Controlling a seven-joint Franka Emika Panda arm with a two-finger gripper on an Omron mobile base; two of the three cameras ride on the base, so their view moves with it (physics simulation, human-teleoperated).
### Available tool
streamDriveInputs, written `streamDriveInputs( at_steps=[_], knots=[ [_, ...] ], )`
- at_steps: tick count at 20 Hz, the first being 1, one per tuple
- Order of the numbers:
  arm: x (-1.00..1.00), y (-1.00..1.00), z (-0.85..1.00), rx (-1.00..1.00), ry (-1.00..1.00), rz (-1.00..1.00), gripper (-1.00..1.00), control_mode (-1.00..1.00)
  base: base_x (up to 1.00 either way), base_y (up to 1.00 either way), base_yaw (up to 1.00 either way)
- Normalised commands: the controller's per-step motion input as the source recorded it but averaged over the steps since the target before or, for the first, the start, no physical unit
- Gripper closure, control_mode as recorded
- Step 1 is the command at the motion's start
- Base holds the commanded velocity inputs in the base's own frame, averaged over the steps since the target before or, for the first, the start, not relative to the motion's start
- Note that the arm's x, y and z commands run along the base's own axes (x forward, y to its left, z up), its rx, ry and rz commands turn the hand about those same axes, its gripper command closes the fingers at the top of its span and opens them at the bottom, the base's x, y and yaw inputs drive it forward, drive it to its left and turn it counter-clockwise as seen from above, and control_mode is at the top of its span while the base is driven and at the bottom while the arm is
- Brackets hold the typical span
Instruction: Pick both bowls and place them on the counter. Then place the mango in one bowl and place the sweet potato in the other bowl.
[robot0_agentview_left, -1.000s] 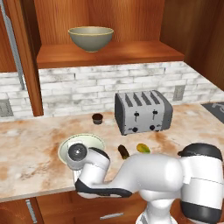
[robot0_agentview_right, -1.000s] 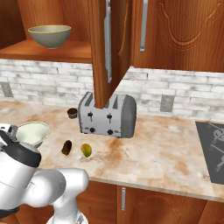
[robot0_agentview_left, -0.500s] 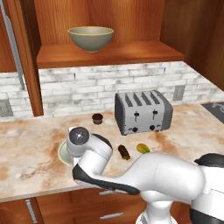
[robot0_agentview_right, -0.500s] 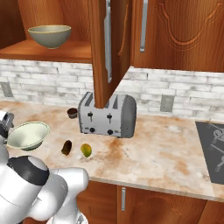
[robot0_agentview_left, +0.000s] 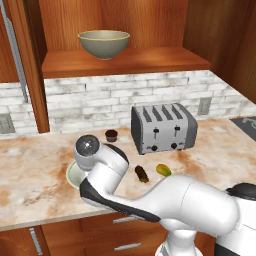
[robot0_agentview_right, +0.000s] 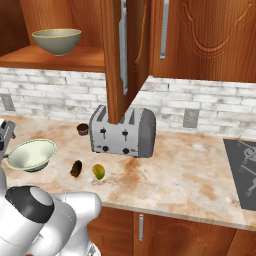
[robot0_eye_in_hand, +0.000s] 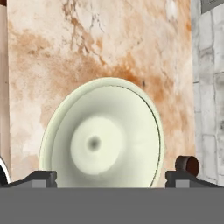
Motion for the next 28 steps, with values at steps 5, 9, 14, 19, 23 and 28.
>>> streamDriveInputs(
  at_steps=[5,9,14,19,23,28],
  knots=[
    [-0.05,-0.49,0.12,-0.01,-0.11,-0.05,-1.00,-1.00,0.00,0.00,0.00],
    [-0.19,-0.43,0.36,-0.02,-0.14,-0.09,-1.00,-1.00,0.00,0.00,0.00],
    [0.06,-0.27,0.64,-0.05,-0.02,-0.04,-1.00,-1.00,0.00,0.00,0.00],
    [0.03,-0.10,0.67,-0.06,0.00,-0.01,-1.00,-1.00,0.00,0.00,0.00],
    [0.00,-0.01,0.42,-0.06,-0.07,-0.04,-1.00,-1.00,0.00,0.00,0.00],
    [0.00,-0.04,0.48,-0.04,-0.12,0.00,-1.00,-1.00,0.00,0.00,0.00]
  ],
)
